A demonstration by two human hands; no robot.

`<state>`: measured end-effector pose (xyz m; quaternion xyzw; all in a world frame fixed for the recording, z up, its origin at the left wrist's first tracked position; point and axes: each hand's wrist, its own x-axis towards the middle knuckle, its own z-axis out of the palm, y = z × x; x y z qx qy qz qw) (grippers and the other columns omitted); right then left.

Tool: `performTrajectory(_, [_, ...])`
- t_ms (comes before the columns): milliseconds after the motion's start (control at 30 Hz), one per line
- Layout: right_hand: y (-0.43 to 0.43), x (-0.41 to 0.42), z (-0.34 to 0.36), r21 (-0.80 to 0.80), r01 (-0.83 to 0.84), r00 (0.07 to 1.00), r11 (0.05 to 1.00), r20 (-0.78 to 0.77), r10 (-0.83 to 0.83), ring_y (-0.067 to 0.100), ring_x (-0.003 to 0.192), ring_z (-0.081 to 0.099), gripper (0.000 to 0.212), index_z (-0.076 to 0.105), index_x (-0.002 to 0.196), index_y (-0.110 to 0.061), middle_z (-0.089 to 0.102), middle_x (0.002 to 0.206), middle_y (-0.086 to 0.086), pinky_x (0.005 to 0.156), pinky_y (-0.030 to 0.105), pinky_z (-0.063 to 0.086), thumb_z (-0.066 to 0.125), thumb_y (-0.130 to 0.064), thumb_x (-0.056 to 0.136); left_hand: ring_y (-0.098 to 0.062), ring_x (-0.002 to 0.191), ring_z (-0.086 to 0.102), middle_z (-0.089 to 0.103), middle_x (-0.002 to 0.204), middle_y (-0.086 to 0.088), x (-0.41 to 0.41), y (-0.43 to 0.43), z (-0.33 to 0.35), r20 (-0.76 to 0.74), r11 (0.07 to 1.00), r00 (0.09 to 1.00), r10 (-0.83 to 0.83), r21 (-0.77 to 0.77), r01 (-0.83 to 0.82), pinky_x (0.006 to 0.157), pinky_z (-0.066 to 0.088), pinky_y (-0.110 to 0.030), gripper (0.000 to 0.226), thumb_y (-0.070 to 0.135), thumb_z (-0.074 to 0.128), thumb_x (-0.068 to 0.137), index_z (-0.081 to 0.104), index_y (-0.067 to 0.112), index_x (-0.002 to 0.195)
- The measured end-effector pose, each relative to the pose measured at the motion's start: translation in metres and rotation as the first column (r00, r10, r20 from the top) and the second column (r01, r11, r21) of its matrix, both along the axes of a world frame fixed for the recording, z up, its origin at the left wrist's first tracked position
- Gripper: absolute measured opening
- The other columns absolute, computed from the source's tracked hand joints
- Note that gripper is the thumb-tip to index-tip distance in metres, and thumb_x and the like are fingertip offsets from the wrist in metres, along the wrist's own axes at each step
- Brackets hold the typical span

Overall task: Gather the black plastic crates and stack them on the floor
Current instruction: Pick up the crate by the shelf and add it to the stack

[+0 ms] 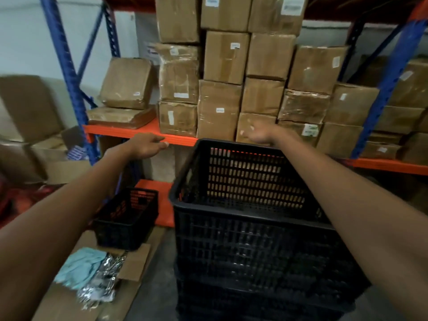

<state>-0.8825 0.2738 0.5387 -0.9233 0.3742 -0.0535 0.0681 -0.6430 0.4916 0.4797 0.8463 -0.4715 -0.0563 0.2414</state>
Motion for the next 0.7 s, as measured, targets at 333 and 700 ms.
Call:
performTrajectory(333, [0.162, 0.314, 0.025, 0.066, -0.308, 0.946, 0.949, -0.088, 0.313, 0.027, 0.132, 0.046, 0.065, 0.041, 0.147, -0.013, 0.037, 0.155, 0.008, 0.087, 0.028, 0.043, 0.051, -0.049, 0.094, -0.029, 0.126, 0.054, 0.060, 0.135, -0.015, 0.212, 0.139, -0.025, 0.112, 0.961, 0.960, 0.255, 0.085, -0.265, 0.100, 0.040, -0.031, 0.041, 0.031, 0.054, 0.095, 0.062, 0.011, 0.130])
performTrajectory(700, [0.248, 0.550, -0.210, 0.333, -0.260, 0.922, 0.906, -0.193, 0.336, 0.030, 0.136, 0.046, 0.056, 0.046, 0.144, -0.011, 0.046, 0.150, 0.014, 0.110, 0.035, 0.039, 0.056, -0.033, 0.094, -0.029, 0.115, 0.063, 0.068, 0.122, -0.016, 0.383, 0.268, -0.231, -0.389, 0.885, 0.801, 0.456, 0.292, -0.362, 0.089, 0.047, -0.028, 0.033, 0.020, 0.062, 0.090, 0.068, 0.008, 0.119])
